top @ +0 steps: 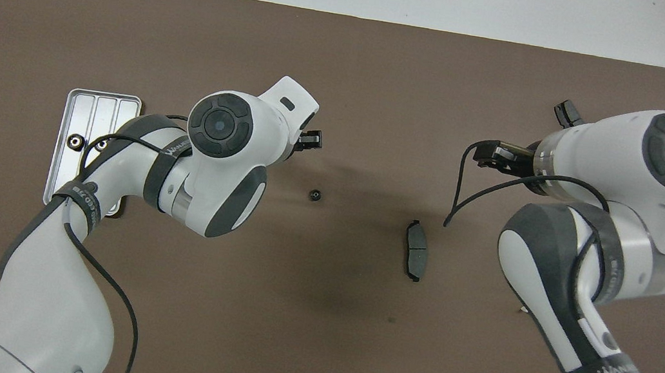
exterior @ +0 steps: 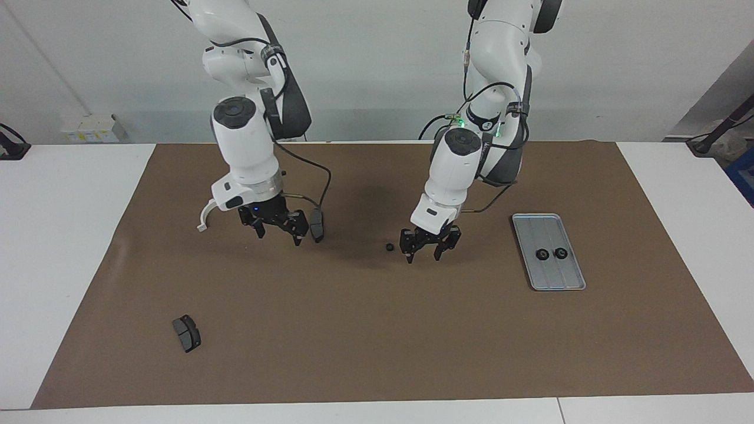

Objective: Pick bearing gear from pile to tray

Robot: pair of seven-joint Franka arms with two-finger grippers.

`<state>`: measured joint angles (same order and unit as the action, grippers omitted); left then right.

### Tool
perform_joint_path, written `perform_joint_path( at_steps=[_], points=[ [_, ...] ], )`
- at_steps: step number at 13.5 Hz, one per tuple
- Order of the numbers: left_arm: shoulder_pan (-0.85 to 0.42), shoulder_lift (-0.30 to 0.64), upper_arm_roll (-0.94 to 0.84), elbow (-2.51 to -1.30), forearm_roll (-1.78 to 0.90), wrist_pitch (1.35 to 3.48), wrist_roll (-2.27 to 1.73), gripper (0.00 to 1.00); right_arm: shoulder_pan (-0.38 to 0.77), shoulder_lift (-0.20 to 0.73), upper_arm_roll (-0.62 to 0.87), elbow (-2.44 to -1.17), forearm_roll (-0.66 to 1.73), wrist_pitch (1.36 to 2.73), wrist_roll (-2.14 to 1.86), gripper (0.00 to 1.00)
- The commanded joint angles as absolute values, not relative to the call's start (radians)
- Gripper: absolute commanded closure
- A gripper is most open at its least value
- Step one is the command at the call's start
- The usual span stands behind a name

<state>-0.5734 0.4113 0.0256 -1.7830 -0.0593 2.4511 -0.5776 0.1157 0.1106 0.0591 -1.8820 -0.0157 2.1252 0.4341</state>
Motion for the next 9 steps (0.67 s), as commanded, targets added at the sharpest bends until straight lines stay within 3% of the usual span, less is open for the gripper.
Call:
perform_joint_path(
  at_steps=[1,5,9],
  points=[
    [-0.615,0.462,0.038,-1.756,-0.029,2.479,-0.577,0.31,0.054,0.037,0.071,-1.853,0.000,2.005,0.298,0.00],
    [-0.670,0.463,0.040,-1.795,-0.031,2.485,-0.577,0.31,0.005,0.037,0.066,-1.665,0.002,1.780,0.178,0.00],
    [-0.698,0.450,0.043,-1.835,-0.031,2.476,-0.580,0.34,-0.009,0.034,0.060,-1.569,0.002,1.631,0.051,0.00]
  ],
)
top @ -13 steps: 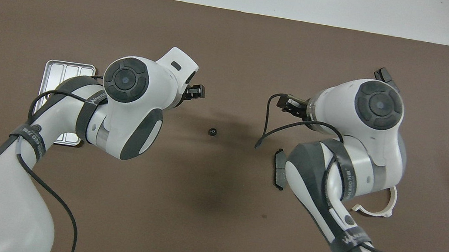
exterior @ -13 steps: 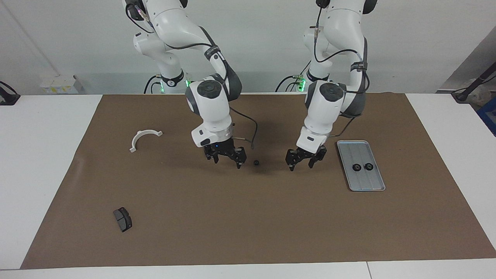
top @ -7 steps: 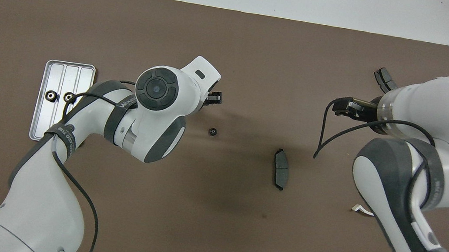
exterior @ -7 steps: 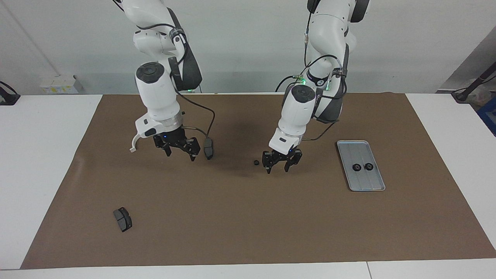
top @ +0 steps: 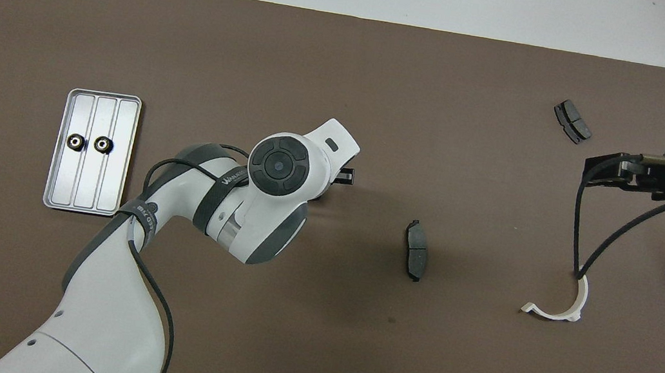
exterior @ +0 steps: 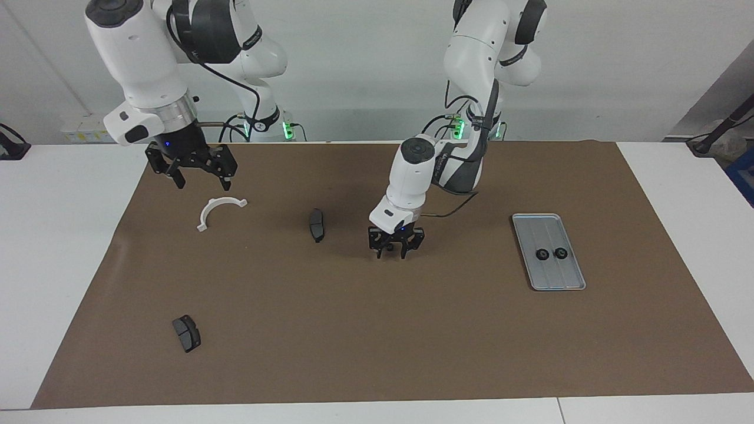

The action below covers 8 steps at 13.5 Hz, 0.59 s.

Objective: Pick bearing gear from pile to tray

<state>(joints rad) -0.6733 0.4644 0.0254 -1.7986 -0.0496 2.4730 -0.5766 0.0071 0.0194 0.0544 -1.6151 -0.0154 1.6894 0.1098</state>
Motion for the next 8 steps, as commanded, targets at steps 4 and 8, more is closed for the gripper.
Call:
perform_joint_path(
  at_steps=[4,8],
  points=[
    [-0.716,0.434,0.044,-1.878,-0.031,2.476,-0.580,0.41,-0.015,0.006,0.064,-1.574,-0.002,1.559,0.018,0.00],
    [-0.721,0.428,0.044,-1.888,-0.029,2.465,-0.580,0.49,0.000,-0.012,0.071,-1.600,-0.005,1.543,0.029,0.00]
  ],
)
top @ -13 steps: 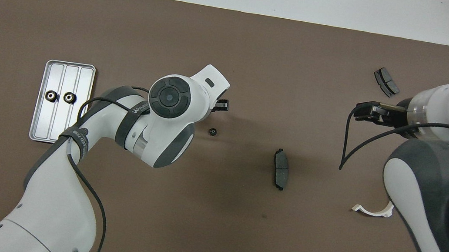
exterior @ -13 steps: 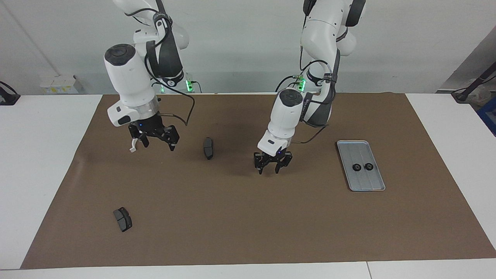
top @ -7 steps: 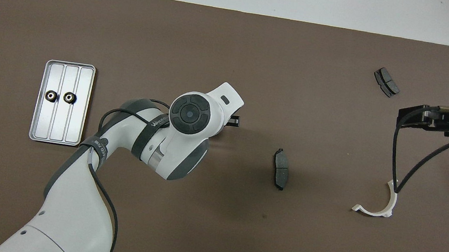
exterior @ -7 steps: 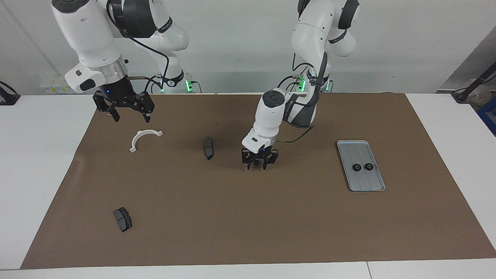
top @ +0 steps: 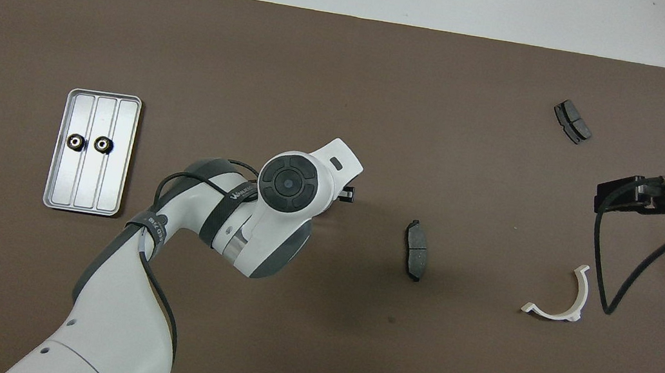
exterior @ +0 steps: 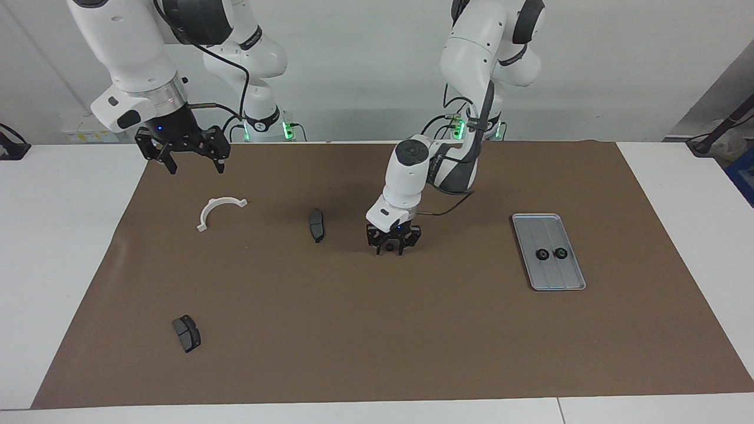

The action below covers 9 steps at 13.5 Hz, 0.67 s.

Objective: Pick bearing gear from pile to tray

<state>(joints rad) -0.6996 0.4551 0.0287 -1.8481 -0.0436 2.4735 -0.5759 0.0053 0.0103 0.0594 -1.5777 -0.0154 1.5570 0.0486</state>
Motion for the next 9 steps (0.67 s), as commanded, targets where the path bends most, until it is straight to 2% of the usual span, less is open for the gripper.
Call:
perform_joint_path(
  at_steps=[1,9],
  points=[
    [-0.721,0.428,0.043,-1.888,-0.031,2.459,-0.580,0.51,0.002,-0.017,0.072,-1.606,-0.008,1.543,0.035,0.00],
    [-0.723,0.423,0.044,-1.893,-0.031,2.448,-0.578,0.69,0.000,-0.037,0.072,-1.635,-0.040,1.519,0.064,0.00]
  ],
)
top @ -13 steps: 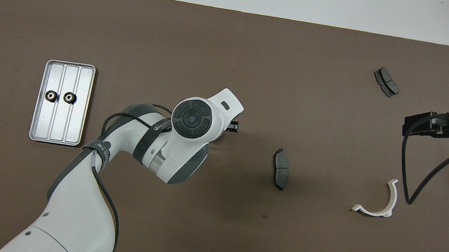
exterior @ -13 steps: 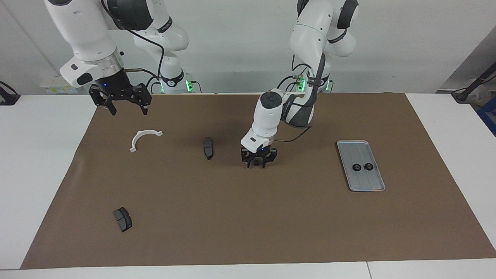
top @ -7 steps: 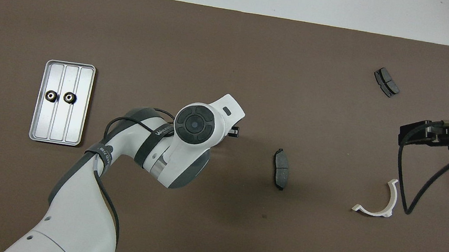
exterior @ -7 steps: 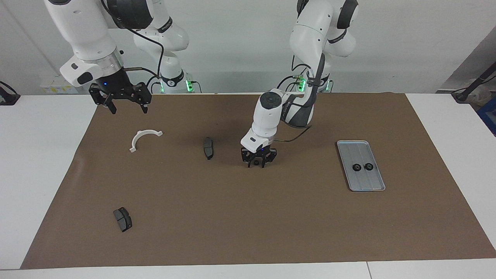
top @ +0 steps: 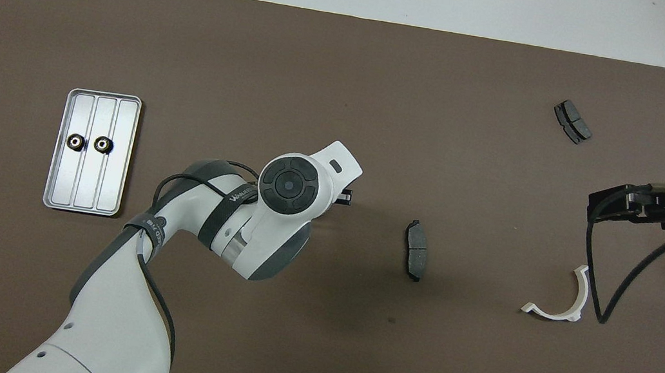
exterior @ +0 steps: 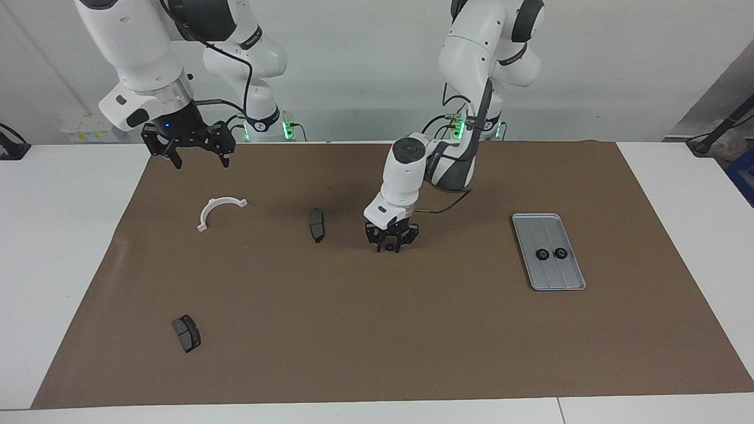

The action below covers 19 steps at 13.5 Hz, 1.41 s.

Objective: Pick bearing gear from pile to tray

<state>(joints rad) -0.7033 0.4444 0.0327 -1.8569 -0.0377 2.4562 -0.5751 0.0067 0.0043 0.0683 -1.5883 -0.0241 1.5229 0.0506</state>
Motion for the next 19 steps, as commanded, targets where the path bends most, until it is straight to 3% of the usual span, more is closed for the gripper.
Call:
perform_joint_path(
  at_steps=[1,6,11,16,19],
  points=[
    [-0.721,0.423,0.043,-1.893,-0.031,2.450,-0.578,0.72,0.000,-0.037,0.072,-1.635,-0.047,1.519,0.086,0.00],
    [-0.706,0.425,0.046,-1.878,-0.031,2.442,-0.578,0.77,-0.015,-0.034,0.071,-1.632,-0.049,1.525,0.124,0.00],
    [-0.551,0.423,0.048,-1.694,-0.029,2.198,-0.574,0.78,-0.018,-0.026,0.061,-1.621,-0.038,1.539,0.124,0.00],
    [-0.323,0.324,0.046,-1.741,-0.034,2.135,-0.363,0.77,-0.011,-0.028,0.063,-1.626,-0.031,1.537,0.112,0.00],
    [-0.198,0.266,0.046,-1.843,-0.034,2.109,-0.123,0.77,-0.011,-0.028,0.063,-1.626,-0.031,1.537,0.112,0.00]
  ],
)
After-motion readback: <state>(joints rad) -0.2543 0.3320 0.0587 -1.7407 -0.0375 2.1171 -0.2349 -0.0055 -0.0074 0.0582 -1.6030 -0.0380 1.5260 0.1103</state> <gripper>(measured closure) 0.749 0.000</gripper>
